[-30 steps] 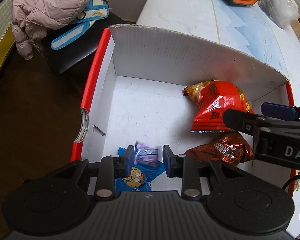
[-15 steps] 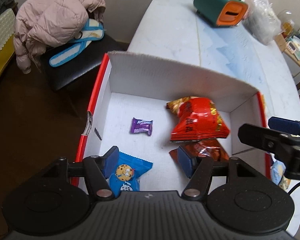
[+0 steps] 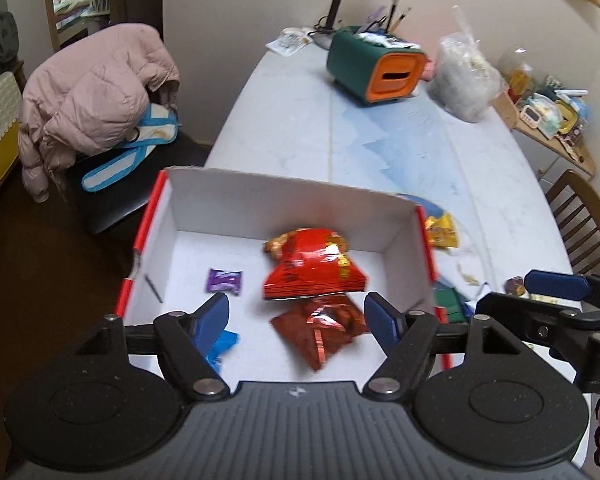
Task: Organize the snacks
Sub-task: 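Move both tools back toward the remaining snacks on the table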
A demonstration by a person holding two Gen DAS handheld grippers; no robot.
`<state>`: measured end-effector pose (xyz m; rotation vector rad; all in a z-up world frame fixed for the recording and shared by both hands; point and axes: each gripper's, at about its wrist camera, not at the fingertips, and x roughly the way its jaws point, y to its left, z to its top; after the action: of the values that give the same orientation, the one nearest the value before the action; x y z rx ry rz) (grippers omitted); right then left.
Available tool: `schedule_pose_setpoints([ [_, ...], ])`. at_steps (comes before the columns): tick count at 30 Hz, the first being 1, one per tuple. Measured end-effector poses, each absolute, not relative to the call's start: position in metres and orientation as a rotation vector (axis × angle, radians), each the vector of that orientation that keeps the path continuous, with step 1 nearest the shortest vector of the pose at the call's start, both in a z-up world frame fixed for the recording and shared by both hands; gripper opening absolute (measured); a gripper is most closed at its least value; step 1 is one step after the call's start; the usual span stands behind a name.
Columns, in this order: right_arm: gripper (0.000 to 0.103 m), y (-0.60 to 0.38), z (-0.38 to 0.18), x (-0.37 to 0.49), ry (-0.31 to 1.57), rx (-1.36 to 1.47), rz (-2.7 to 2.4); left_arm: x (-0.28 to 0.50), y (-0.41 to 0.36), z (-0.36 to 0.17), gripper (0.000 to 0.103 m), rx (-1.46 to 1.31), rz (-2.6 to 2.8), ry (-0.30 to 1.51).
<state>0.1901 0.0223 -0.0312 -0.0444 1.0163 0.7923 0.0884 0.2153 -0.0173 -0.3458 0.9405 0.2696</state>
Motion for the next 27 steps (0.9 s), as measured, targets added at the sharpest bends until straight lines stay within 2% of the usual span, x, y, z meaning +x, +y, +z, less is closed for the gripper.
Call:
schedule_pose_setpoints([
  [12,0.103,-0.079,-0.026,0.204,1.007,-0.01,0.702,0.117,0.146,-0.011,0.075,-0.353,0.171,0.94],
  [27,0.102,-0.216,-0.052,0.262,1.041,0.047,0.503,0.181,0.035,-0.036,0.075,-0.298,0.077,1.023],
])
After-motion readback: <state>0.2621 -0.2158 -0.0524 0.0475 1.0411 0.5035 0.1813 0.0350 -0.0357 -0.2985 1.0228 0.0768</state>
